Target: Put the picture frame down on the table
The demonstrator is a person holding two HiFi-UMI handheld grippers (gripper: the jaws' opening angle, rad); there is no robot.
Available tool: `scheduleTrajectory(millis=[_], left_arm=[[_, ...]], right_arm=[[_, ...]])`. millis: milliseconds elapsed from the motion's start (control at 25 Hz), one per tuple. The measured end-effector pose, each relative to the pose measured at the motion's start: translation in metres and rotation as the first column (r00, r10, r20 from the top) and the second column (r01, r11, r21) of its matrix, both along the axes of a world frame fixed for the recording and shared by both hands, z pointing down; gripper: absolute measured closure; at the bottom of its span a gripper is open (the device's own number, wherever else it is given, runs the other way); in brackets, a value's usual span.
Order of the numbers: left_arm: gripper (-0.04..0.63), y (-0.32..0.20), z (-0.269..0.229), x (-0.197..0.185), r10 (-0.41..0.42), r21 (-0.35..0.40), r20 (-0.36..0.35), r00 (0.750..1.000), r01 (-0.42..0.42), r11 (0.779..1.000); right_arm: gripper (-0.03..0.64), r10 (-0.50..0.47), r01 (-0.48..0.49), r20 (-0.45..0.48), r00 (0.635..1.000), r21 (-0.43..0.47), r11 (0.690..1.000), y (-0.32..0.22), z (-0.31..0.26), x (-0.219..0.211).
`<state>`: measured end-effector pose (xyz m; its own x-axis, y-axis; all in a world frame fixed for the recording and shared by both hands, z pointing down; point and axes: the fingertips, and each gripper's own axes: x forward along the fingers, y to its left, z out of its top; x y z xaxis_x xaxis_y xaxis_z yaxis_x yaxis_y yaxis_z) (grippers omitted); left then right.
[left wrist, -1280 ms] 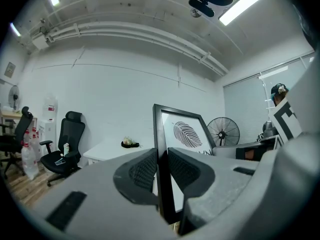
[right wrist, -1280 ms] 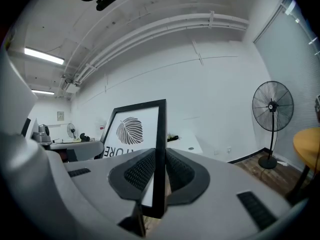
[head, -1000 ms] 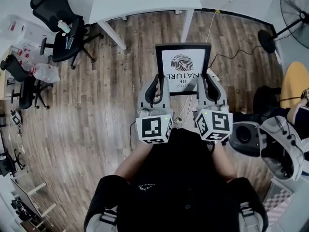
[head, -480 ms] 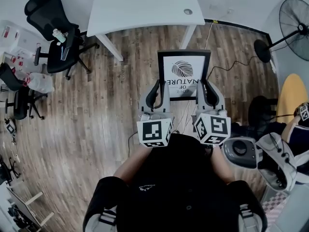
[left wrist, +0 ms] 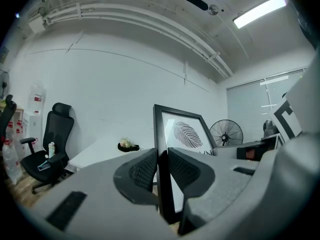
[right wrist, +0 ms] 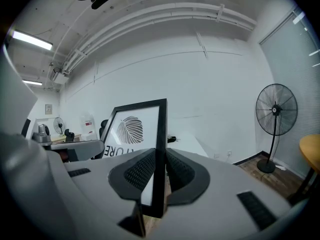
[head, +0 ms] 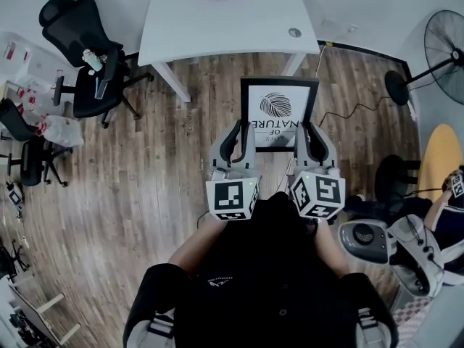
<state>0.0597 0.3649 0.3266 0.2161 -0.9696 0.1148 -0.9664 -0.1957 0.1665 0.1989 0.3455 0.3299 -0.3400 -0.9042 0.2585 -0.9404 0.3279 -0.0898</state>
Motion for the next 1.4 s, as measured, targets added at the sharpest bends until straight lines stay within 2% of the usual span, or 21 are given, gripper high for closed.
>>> scheduleTrajectory(millis=[400,680,1040,1400], left_arm=[[0.522,-0.019,0.011,-0.016,-0.012,-0.038,0.004,1.000,0.012,0.999],[0.522,-0.042,0.013,-0.030,-0.075,-0.035,0.021,0.997,0.075,0.997],[0.522,-0.105,0.013,-0.035,-0.122,-0.041,0.046,0.991,0.124,0.991],[0.521,-0.190,0.014,-0.024,-0.128,-0.060,0.062,0.990,0.131,0.989]], right_arm=[[0.551,-0.023,0.023,-0.010,1.000,-0.042,0.999,-0.022,0.011,-0.016],[0.551,-0.087,0.087,0.007,0.996,-0.039,0.995,-0.053,0.016,-0.033],[0.551,-0.134,0.136,0.028,0.991,-0.059,0.989,-0.123,0.022,-0.039],[0.551,-0.145,0.148,0.047,0.988,-0.071,0.986,-0.212,0.024,-0.030]])
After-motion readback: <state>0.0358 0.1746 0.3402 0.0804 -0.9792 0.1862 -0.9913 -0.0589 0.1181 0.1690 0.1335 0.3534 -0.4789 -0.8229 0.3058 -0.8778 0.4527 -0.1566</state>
